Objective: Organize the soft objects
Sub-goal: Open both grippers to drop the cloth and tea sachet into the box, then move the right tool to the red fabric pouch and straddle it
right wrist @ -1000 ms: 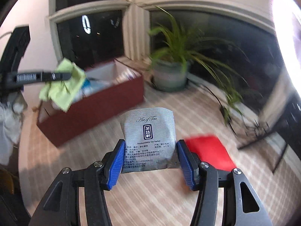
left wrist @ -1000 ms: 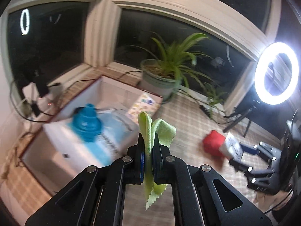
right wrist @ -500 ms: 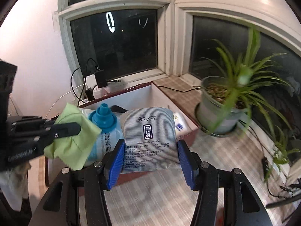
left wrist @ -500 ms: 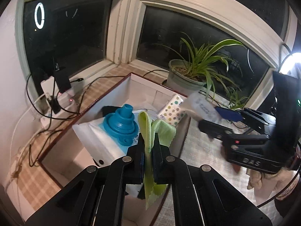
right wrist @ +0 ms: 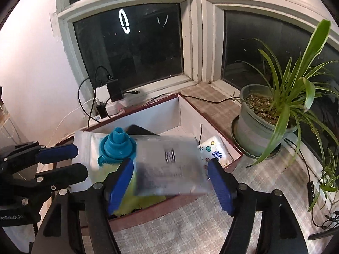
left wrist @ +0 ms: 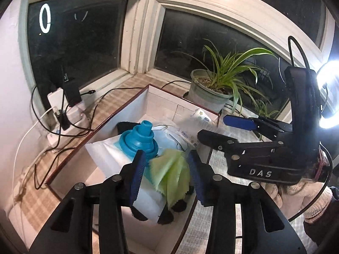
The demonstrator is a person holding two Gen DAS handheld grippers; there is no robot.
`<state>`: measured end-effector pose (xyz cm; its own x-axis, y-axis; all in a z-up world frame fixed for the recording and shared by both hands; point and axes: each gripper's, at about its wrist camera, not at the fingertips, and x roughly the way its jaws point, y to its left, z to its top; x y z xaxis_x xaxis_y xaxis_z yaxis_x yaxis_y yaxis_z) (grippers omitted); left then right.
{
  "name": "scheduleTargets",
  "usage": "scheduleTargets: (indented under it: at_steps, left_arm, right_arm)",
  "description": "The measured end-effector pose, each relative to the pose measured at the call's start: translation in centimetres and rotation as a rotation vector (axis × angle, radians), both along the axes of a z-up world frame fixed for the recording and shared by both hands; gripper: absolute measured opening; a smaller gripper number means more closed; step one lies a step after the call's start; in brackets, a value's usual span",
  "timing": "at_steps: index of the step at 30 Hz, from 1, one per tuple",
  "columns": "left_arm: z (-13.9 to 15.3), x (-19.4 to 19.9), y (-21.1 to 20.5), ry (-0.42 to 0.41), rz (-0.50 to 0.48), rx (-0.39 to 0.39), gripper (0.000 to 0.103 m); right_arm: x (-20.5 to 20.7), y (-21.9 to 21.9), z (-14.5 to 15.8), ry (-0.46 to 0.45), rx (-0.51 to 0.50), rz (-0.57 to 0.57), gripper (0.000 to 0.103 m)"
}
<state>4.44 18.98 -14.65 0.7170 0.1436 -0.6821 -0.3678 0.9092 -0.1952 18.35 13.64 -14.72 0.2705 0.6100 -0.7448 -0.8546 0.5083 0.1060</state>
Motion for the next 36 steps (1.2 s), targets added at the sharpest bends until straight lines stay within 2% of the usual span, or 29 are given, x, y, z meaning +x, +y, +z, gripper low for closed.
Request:
scheduleTargets:
  at_steps: [3,8,14,21,24,26,32,36]
  left_arm:
    - [0.1,-0.5,0.3,-0.004,0.011,-0.013,0.041]
    - [0.4,-1.3,0.6,-0.017,0.023,-0.035,0.041]
    - [0.9,-2.0,-0.8,-0.042,0.005,-0.042,0.041]
    - [0.6,-1.2,-4.7,-0.051,-0.079,-0.085,0.041]
    - [-0.4,-0.4,-6.2,-0.041,-0.112,-0.128,0.049]
    - [-1.3,0.3,-7.3,-0.026,-0.140,-0.165,0.049]
    - [-3.7,3.1,-11.5,0.021,-0.230,-0.221,0.049]
    - [-4.7,4.9,-14.3,0.038,-0.280,-0.246,0.049]
  right_arm:
    - [0.1,-0.1,0.4,0.014,0.008,0.006,0.076]
    - [-0.5,-0.4,1.0,-0.002,0.017,-0.001,0.076]
    - [-1.5,-3.5,1.7,0.013,0.056,-0.035,0.076]
    - [-2.4,-10.8,1.2,0.032,0.071,-0.151,0.075]
    - [-2.3,-14.9,0.8,0.038,0.072,-0.230,0.075]
    - [-2.0,-17.7,0.3,0.045,0.067,-0.285,0.075]
    - [-0.1,-24.8,-1.4,0.078,0.014,-0.420,0.075]
    - [1.2,-27.4,-2.1,0.064,-0.029,-0.453,0.075]
